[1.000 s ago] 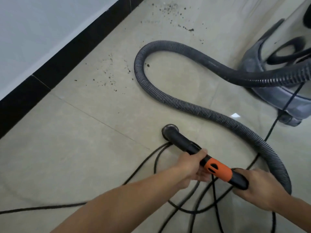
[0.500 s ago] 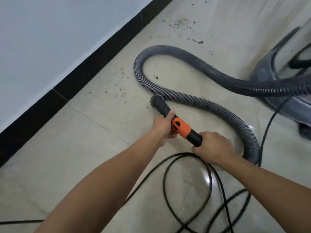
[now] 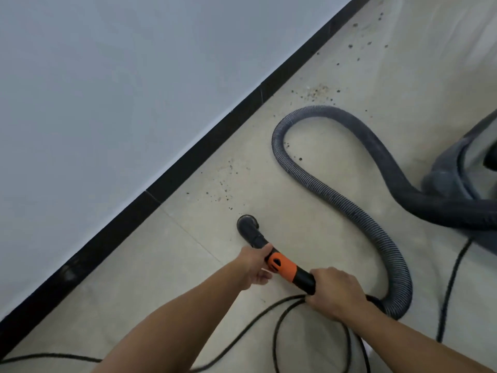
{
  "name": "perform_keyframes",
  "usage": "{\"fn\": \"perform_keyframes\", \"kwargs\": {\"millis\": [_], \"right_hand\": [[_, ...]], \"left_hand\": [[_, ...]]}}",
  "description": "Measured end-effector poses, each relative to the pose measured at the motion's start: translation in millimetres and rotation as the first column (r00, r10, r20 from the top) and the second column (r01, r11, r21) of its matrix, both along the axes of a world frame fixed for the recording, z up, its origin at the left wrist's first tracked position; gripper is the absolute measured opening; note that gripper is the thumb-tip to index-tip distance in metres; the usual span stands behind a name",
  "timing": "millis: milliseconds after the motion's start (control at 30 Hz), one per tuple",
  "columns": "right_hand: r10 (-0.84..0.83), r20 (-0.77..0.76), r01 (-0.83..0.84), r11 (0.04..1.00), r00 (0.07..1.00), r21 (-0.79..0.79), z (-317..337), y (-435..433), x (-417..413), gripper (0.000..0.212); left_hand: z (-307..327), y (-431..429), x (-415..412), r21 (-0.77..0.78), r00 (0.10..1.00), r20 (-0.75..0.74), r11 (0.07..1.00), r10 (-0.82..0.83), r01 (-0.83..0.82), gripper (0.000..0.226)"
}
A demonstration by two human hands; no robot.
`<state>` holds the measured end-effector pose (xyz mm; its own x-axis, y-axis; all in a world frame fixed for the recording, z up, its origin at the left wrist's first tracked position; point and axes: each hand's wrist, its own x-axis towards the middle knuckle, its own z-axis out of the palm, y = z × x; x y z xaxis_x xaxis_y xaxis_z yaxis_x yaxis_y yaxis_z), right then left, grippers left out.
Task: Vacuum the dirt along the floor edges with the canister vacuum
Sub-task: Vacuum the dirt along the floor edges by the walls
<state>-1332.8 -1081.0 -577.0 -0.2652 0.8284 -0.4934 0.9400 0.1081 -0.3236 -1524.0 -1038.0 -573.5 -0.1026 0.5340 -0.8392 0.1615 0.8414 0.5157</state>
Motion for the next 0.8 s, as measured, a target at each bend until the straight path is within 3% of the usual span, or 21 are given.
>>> {"fn": "perform_keyframes", "kwargs": {"millis": [333,533,800], "right_hand": [[-0.019,0.038,0.015,0.995,0.999,0.102,-20,107,-80,0.018],[-0.142,0.015,0.139,0.980,0.990,0.142,-21,172,-117,0.022],[-0.125,0.015,0.122,0.985,0.992,0.122,-19,192,-132,0.019]], "left_hand": [[-7,95,-62,0.128,0.985,0.003,0.977,0.171,-0.170,0.032],[-12,176,-77,0.195,0.967,0.008,0.948,0.256,-0.253,0.040],[-13,187,-93,0.182,0.963,0.022,0.946,0.268,-0.268,0.038]]}}
